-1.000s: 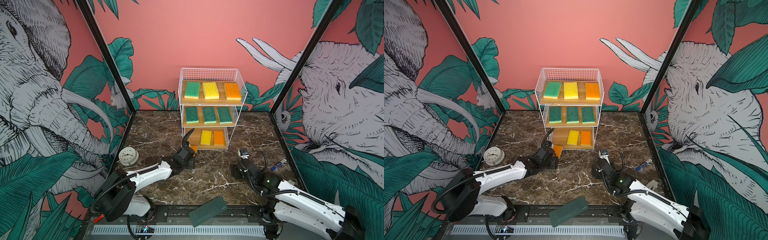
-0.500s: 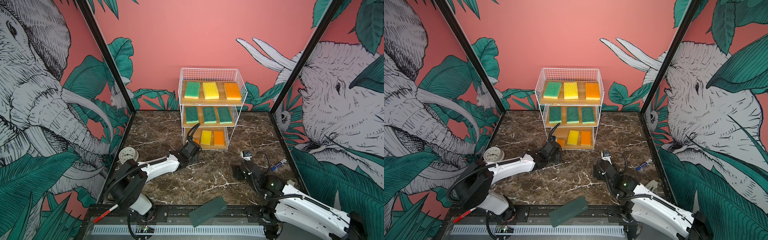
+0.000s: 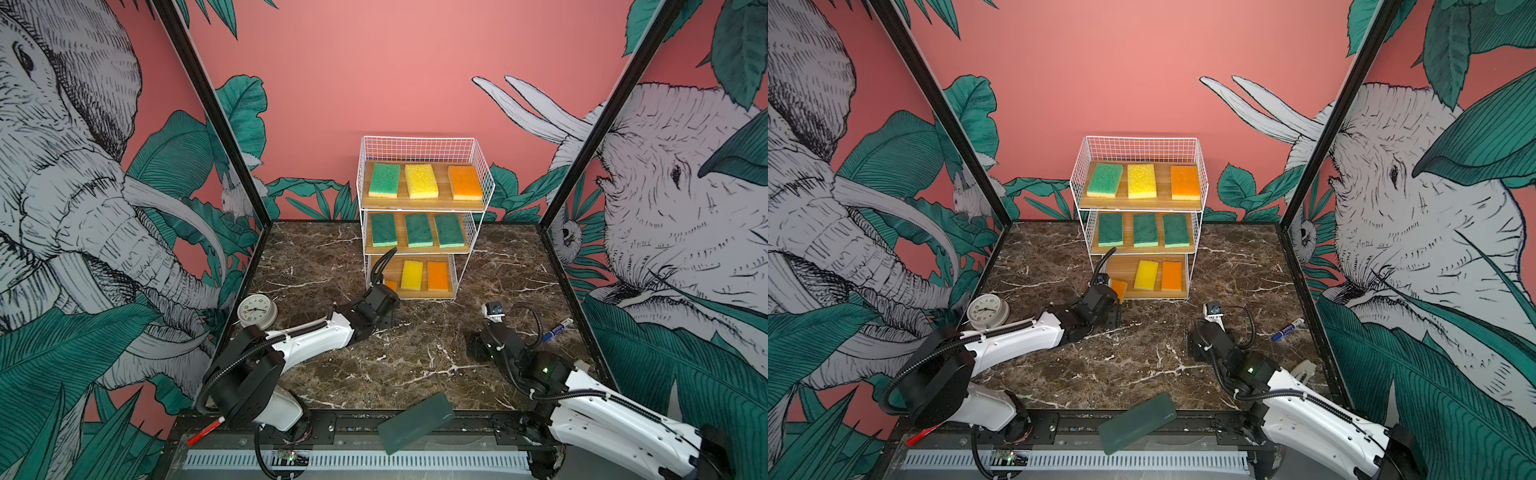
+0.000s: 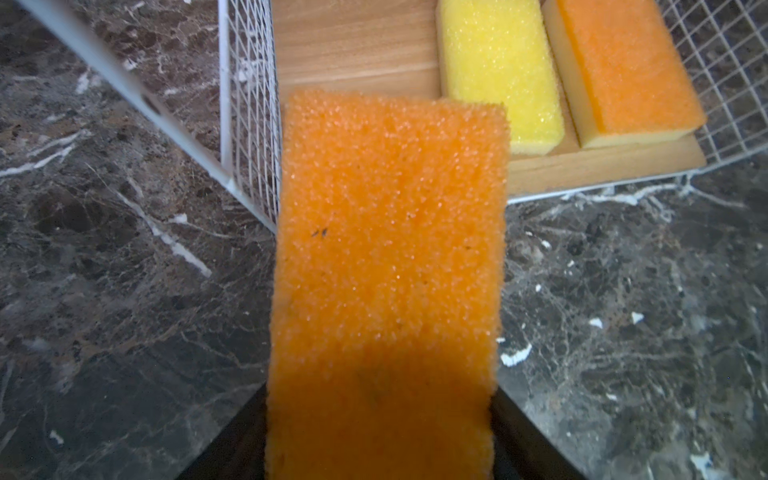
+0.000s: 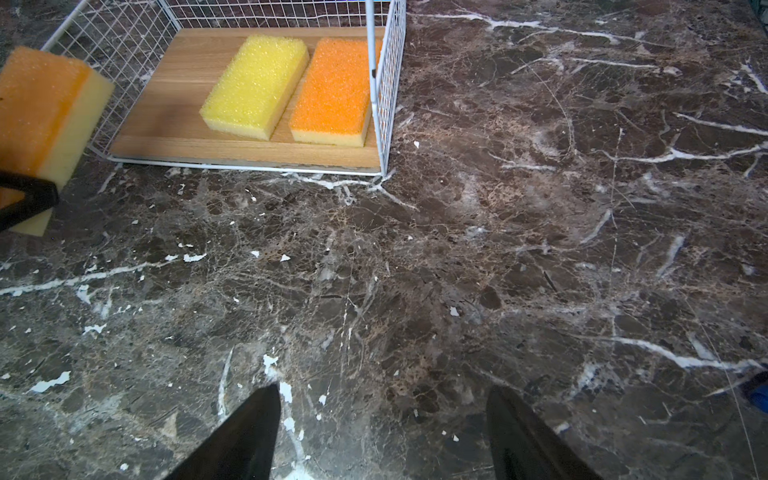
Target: Place and organize the cleaning sponges onto the shelf
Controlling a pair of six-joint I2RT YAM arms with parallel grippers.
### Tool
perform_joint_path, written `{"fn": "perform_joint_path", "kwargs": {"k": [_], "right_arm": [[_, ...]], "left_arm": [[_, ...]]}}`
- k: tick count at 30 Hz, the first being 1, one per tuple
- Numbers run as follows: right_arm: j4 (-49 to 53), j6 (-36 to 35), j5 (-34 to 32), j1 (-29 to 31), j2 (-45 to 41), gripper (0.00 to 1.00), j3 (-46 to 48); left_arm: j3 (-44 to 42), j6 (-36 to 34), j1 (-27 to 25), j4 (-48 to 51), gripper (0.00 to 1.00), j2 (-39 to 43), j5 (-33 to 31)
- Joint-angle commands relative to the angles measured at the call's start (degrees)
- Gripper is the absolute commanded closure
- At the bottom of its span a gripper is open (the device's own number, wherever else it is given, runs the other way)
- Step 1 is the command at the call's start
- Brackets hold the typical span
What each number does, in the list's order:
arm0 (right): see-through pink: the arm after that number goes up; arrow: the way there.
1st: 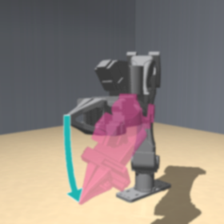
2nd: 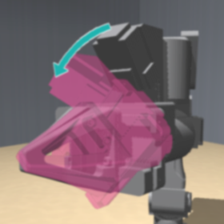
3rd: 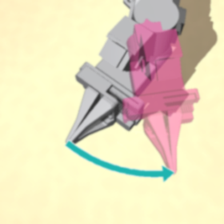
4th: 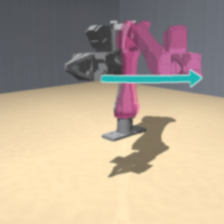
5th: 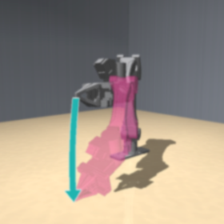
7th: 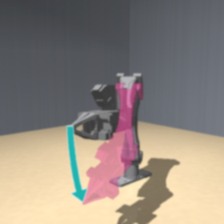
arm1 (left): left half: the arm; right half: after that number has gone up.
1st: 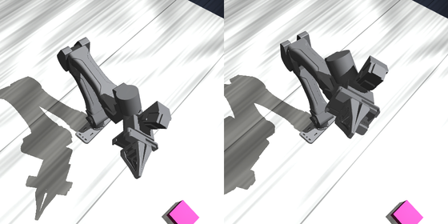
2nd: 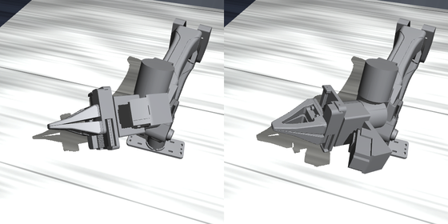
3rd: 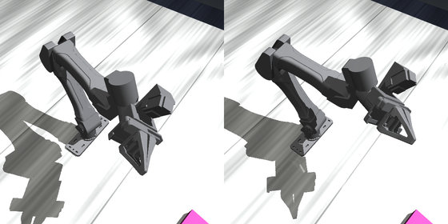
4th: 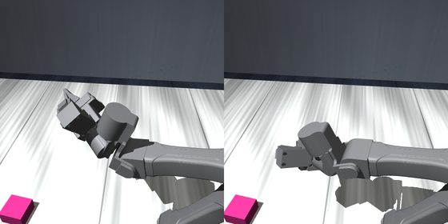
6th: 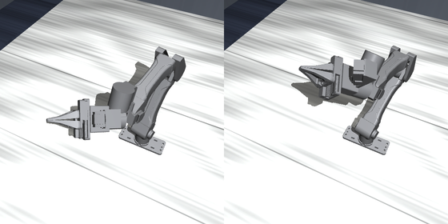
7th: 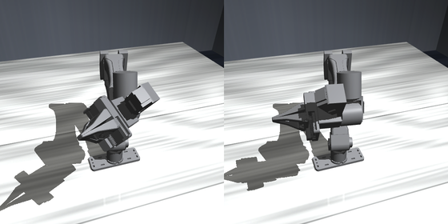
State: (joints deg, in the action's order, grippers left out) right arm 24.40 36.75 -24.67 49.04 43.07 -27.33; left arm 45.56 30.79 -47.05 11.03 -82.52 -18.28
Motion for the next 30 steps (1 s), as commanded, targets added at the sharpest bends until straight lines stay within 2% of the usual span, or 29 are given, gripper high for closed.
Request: {"fn": "perform_joint_path", "kwargs": {"k": [1,7,17,24,30], "right_arm": [[0.4,1.3,-0.5,0.2,-0.9,0.19,1.0],[0.6,1.7,-0.4,0.3,-1.7,0.2,1.3],[1.4,2.2,-0.1,0.3,-2.3,0.2,1.5],[1.7,2.3,-0.4,0.3,-2.0,0.2,1.3],[1.8,2.1,-0.8,0.3,-2.0,0.19,1.2]], "left_arm": [[-3.5,0.0,-1.2,4.2,0.3,3.6,3.6],[-8.4,0.9,-2.2,7.3,0.3,7.2,6.0],[-10.0,-0.4,-2.5,7.3,0.28,3.2,11.6],[-7.9,-1.0,-3.6,9.9,0.26,-0.7,10.3],[-8.3,-0.9,-4.8,11.4,0.16,-0.5,8.8]]}}
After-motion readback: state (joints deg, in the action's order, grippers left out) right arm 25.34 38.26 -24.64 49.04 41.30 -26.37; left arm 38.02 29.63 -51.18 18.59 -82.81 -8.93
